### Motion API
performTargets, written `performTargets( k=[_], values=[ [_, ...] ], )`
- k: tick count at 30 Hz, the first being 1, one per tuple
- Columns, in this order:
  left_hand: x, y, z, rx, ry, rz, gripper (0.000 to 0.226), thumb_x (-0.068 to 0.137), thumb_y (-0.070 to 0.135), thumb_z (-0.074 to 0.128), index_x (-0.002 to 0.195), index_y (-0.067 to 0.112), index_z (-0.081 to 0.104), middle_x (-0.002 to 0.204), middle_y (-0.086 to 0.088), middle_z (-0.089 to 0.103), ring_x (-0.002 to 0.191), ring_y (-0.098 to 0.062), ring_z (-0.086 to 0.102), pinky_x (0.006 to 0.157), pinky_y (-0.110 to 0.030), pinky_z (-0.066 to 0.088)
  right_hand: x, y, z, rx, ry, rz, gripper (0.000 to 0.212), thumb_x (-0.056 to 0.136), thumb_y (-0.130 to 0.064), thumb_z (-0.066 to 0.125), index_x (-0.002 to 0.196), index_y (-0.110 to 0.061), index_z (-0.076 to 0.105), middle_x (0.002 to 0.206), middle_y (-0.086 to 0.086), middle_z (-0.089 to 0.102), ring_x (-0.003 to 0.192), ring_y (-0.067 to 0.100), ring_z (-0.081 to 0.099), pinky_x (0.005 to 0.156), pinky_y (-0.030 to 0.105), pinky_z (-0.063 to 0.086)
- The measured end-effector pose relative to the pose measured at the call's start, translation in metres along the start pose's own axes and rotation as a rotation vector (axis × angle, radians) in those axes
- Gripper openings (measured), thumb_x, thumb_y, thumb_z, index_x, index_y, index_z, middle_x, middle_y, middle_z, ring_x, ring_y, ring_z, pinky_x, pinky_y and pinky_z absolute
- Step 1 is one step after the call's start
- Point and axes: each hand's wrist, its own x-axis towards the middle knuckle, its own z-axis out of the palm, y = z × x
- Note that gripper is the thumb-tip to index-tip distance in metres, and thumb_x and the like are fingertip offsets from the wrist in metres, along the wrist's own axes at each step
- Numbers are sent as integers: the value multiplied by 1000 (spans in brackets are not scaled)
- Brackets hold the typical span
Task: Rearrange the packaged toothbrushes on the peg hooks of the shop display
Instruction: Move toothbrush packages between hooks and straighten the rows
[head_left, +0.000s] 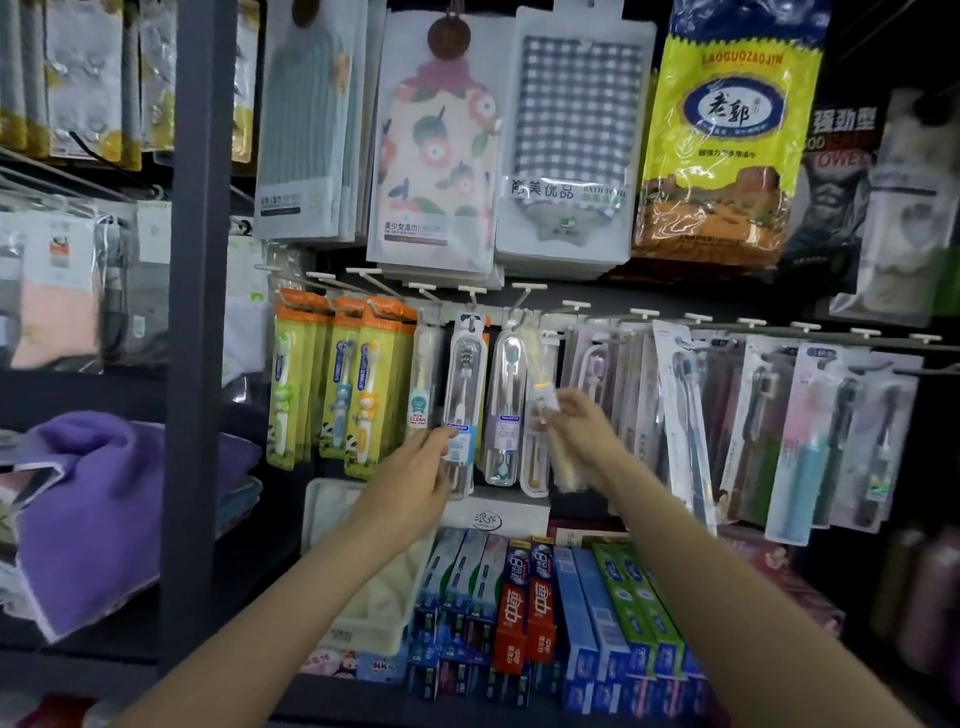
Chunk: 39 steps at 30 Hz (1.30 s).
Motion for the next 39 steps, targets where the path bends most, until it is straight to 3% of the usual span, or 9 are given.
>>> performTargets(
  k=[2, 7, 11, 15, 19, 25, 29, 32, 39],
  values=[
    [-4, -7, -3, 6, -1, -1, 51, 93, 8, 47, 140, 18, 32, 122, 3, 48, 84, -6, 50, 71, -16, 41, 3, 13, 18, 155, 15, 22, 12, 93, -6, 46, 104, -11, 50, 121, 13, 55, 103, 24, 58, 98, 43, 44],
    [-12, -32, -15, 37, -3, -81, 49, 91, 7, 49, 138, 17, 37, 122, 0, 50, 96, -12, 53, 81, -26, 46, 12, 18, 47, 721, -22, 52, 27, 97, -3, 42, 123, -8, 47, 104, 9, 55, 85, 16, 57, 70, 29, 47],
    [-10, -40, -19, 45, 8, -139, 47, 89, 5, 48, 135, 12, 41, 120, -5, 53, 98, -18, 55, 82, -31, 47, 8, 9, 51, 525, -15, 43, 29, 95, 0, 43, 124, -5, 44, 115, 11, 54, 86, 14, 57, 65, 27, 51],
    [0, -25, -16, -11, 18, -141, 47, 91, 6, 49, 136, 14, 40, 118, -2, 53, 93, -13, 53, 79, -26, 45, -17, 31, 46, 81, -8, -41, 23, 94, -2, 45, 104, -23, 44, 109, 12, 57, 99, 28, 56, 86, 47, 50],
    [13, -6, -14, -177, 55, -188, 50, 94, 9, 47, 141, 17, 32, 114, 1, 54, 96, -12, 53, 80, -24, 45, -26, 35, 55, -363, -136, -257, 44, 95, -5, 44, 135, -22, 33, 108, 6, 59, 90, 25, 59, 82, 42, 52],
    [18, -3, -20, -214, 72, -201, 55, 93, 9, 48, 143, 21, 27, 120, 1, 55, 103, -14, 54, 89, -33, 48, -7, -9, 76, -241, -145, -305, 60, 98, -3, 38, 147, -31, 18, 137, 5, 39, 85, 18, 53, 69, 25, 51],
    [2, -24, -24, -119, 78, -163, 55, 91, 7, 49, 142, 15, 29, 110, 2, 56, 94, -17, 56, 77, -28, 45, -2, -17, 76, -249, -206, -339, 59, 97, 0, 37, 144, -33, 24, 154, 1, 22, 108, 17, 47, 82, 27, 48],
    [-5, -43, -28, -103, 93, -201, 54, 91, 6, 49, 141, 14, 31, 102, 4, 54, 81, -15, 55, 71, -24, 39, -2, -21, 65, -330, -265, -309, 58, 98, -2, 36, 143, -37, 27, 150, 10, 30, 94, 14, 44, 63, 14, 45],
    [-2, -53, -27, -110, 120, -229, 51, 92, 6, 47, 140, 12, 33, 101, 1, 56, 86, -16, 55, 75, -27, 43, -3, -33, 61, -629, -231, -331, 58, 98, -3, 37, 145, -34, 24, 142, 11, 40, 94, 36, 58, 87, 45, 48]
  ],
)
